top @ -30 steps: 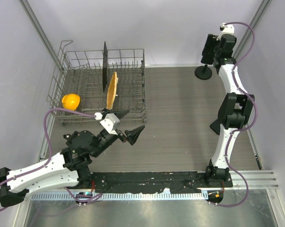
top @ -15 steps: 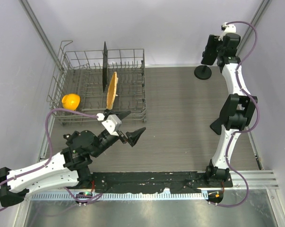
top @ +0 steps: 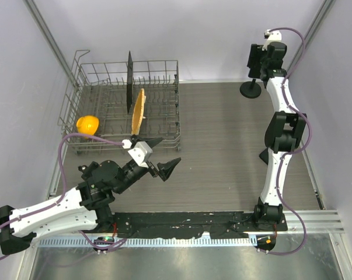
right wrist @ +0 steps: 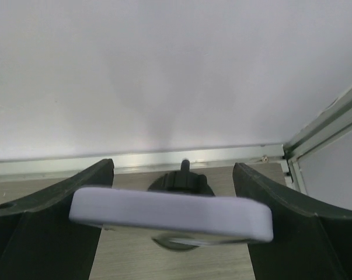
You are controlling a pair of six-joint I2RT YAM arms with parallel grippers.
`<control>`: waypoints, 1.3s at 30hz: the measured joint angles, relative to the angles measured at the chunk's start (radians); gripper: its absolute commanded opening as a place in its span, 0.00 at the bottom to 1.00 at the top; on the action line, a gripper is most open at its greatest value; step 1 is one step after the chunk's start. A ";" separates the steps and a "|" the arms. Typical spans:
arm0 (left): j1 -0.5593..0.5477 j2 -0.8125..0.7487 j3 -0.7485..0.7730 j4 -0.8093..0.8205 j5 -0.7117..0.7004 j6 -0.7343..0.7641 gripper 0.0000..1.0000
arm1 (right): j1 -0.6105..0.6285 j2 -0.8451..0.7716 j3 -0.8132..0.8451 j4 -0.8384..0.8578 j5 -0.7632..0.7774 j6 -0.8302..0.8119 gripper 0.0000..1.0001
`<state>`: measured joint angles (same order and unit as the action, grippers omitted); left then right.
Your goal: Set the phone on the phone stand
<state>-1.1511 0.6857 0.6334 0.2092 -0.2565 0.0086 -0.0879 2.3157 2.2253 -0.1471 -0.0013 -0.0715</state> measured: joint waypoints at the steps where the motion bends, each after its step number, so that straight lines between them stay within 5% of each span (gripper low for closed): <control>1: 0.000 0.001 0.000 0.000 0.000 0.000 0.96 | 0.003 0.013 0.001 0.012 0.010 -0.005 0.88; 39: 0.000 0.014 0.000 -0.003 0.032 0.000 0.98 | 0.033 -0.051 0.158 -0.123 0.083 -0.037 0.89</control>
<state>-1.1511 0.7002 0.6338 0.2066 -0.2245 0.0082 -0.0551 2.2646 2.3833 -0.2699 0.0818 -0.1081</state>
